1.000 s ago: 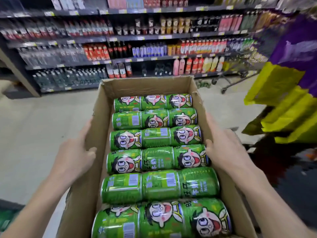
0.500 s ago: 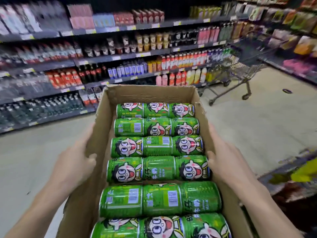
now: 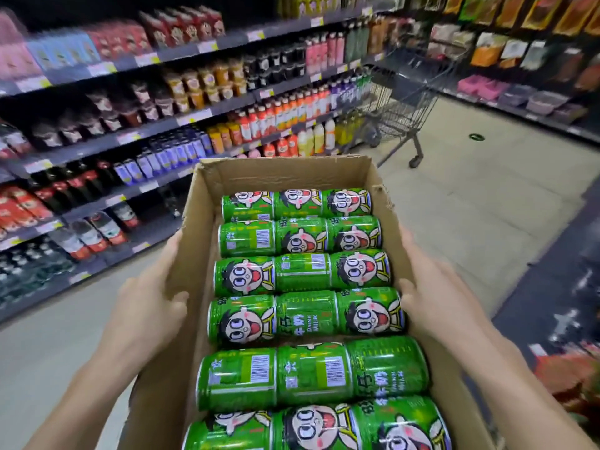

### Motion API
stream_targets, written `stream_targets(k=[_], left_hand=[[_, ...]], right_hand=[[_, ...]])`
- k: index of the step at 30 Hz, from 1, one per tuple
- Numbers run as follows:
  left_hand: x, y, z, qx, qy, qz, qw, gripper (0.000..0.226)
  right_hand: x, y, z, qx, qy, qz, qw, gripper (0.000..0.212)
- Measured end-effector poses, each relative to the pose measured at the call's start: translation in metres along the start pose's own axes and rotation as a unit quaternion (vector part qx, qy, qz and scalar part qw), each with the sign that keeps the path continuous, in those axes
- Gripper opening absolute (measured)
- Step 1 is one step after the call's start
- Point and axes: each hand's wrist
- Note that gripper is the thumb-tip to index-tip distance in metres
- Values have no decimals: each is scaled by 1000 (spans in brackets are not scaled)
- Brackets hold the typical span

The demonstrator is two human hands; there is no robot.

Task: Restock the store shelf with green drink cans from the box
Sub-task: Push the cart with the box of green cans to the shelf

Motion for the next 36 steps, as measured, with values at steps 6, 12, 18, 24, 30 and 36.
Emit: stream_targets(k=[6, 12, 18, 24, 30, 36], left_hand=[[-36, 147, -8, -25, -4, 19, 1000, 94], [-68, 284, -32, -52, -19, 24, 998, 95], [-104, 414, -45, -63, -14, 44, 997, 93], [-139, 561, -53, -117, -5, 62, 991, 99], [-162, 715, -73, -168, -6, 63, 984, 97], [-200, 835, -99, -187, -14, 100, 977, 97]], right_hand=[[2, 129, 13, -41, 3, -6, 999, 98], [18, 253, 27, -67, -10, -3, 998, 96], [19, 364, 38, -95, -5, 2, 995, 93], [5, 489, 43, -140, 4, -33, 990, 95], [11, 610, 61, -186, 2, -56, 981, 92], [19, 714, 61, -232, 9, -57, 971, 92]])
Point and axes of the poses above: each hand's wrist, its own y-axis towards the middle knuckle, its own x-axis out of the back of the hand, z = x × y, and after that the axes turned 12 degrees about -x, right-handed
